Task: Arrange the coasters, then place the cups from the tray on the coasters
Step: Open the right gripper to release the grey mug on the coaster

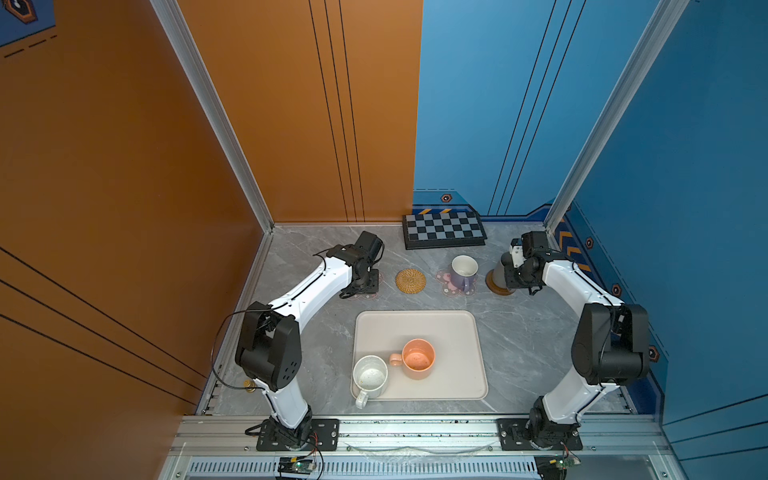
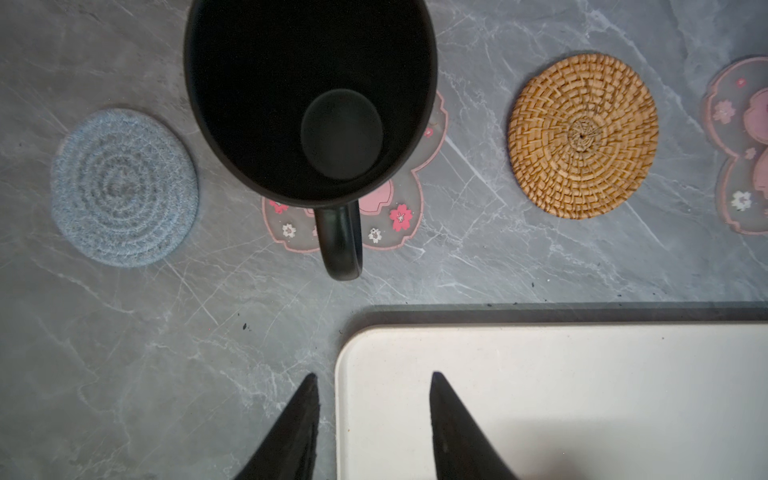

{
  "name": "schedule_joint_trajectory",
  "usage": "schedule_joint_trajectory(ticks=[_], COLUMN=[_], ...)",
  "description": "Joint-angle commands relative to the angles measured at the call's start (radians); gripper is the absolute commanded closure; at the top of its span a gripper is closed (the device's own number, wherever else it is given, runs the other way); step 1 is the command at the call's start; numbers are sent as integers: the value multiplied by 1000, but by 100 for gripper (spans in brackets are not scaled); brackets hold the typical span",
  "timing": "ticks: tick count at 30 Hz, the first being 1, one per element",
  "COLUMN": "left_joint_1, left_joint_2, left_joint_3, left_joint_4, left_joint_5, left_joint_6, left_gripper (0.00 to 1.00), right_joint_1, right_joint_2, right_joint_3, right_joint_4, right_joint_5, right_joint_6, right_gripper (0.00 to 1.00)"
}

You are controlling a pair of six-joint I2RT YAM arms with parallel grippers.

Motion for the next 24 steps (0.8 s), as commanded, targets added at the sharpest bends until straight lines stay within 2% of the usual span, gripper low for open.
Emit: schedule_joint_trajectory(ticks=[1, 17, 21, 24], left_joint_1=[-11, -17, -17, -18], left_joint_2=[16, 21, 19, 14], left_joint_3=[28, 31, 30, 26], left_joint_4=[-9, -10, -9, -10], left_joint_5=[14, 13, 13, 12], left_joint_6=[-11, -14, -15, -14], left_gripper=[55, 53, 52, 52], right_joint_1=[-1, 16, 20, 21], right_joint_2=[-3, -5, -1, -3], right_joint_3=[44, 45, 53, 54], right_joint_4=[27, 3, -7, -11], right_joint_5=[27, 54, 69, 68], right_joint_6=[-24, -19, -3, 3], right_gripper=[100, 99, 87, 83])
